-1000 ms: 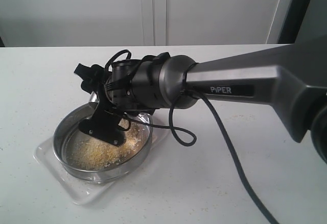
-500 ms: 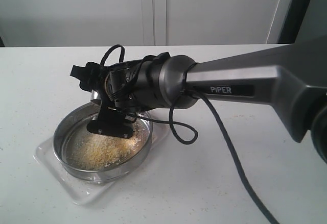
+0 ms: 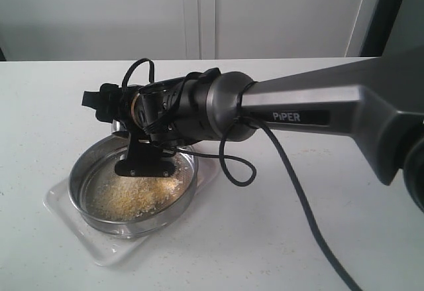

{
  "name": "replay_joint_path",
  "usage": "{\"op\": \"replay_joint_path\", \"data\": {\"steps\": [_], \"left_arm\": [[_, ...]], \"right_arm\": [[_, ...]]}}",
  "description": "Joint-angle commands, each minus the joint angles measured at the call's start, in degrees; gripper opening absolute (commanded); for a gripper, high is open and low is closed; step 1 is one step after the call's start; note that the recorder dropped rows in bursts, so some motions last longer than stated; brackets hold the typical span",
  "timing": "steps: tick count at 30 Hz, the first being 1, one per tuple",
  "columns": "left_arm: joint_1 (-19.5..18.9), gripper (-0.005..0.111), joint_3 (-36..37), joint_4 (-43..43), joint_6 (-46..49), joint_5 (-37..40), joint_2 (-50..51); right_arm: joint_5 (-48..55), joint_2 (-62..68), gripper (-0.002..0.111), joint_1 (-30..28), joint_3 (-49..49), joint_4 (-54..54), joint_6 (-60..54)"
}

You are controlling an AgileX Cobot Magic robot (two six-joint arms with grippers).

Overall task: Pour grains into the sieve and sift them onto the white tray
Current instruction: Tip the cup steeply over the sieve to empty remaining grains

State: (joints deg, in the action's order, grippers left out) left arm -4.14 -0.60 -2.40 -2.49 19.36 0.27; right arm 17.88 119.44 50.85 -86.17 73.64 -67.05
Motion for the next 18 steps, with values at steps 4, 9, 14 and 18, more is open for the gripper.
{"op": "replay_joint_path", "data": {"steps": [4, 9, 14, 18], "left_arm": [[0.28, 0.000, 0.60, -0.56, 0.17, 1.00, -0.27], [0.28, 0.000, 0.60, -0.56, 0.17, 1.00, -0.27], [0.28, 0.000, 0.60, -0.56, 0.17, 1.00, -0.27], [0.28, 0.000, 0.60, -0.56, 0.17, 1.00, -0.27]], "right_arm": [[-2.37, -0.42, 0.000, 0.06, -0.43, -0.10, 0.41], [-2.76, -0.42, 0.000, 0.06, -0.43, -0.38, 1.81], [-2.61, -0.29, 0.000, -0.04, -0.43, -0.65, 9.96], [-3.11, -0.20, 0.000, -0.04, -0.43, -0.76, 26.47]]}}
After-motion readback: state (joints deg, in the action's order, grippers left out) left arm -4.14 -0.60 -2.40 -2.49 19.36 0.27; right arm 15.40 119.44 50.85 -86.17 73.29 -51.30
